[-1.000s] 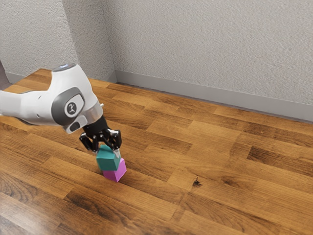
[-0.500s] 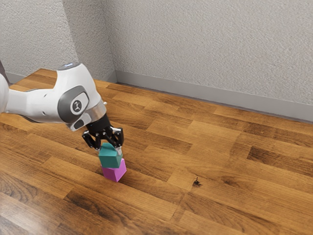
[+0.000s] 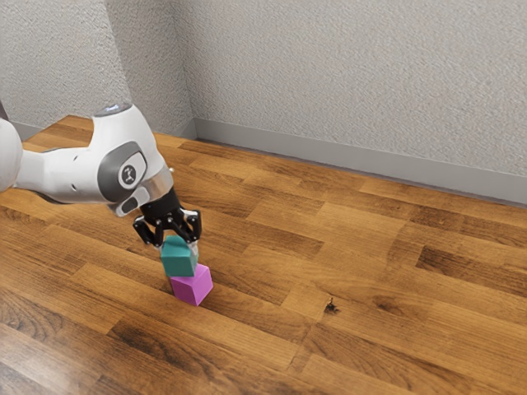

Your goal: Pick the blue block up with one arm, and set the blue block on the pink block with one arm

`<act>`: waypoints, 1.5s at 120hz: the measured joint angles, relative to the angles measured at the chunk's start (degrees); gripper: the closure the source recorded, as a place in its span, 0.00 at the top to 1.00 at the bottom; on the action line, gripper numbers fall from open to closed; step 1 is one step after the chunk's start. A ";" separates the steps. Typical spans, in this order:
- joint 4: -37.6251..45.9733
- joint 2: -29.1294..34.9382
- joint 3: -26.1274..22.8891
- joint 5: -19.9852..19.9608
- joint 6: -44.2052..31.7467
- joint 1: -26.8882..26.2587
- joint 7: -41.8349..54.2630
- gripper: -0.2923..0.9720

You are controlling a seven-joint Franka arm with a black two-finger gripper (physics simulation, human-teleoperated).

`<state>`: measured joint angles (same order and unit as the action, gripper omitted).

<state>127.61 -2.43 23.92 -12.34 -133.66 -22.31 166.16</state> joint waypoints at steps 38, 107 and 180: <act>0.09 -0.32 -0.01 -0.19 -0.03 -0.61 0.01 0.31; 0.56 -0.16 -0.01 1.97 0.41 -0.50 -0.15 0.60; -5.78 4.25 -0.22 8.37 6.92 -0.77 -6.29 0.76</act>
<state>121.83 1.82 23.71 -3.97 -126.74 -23.08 159.87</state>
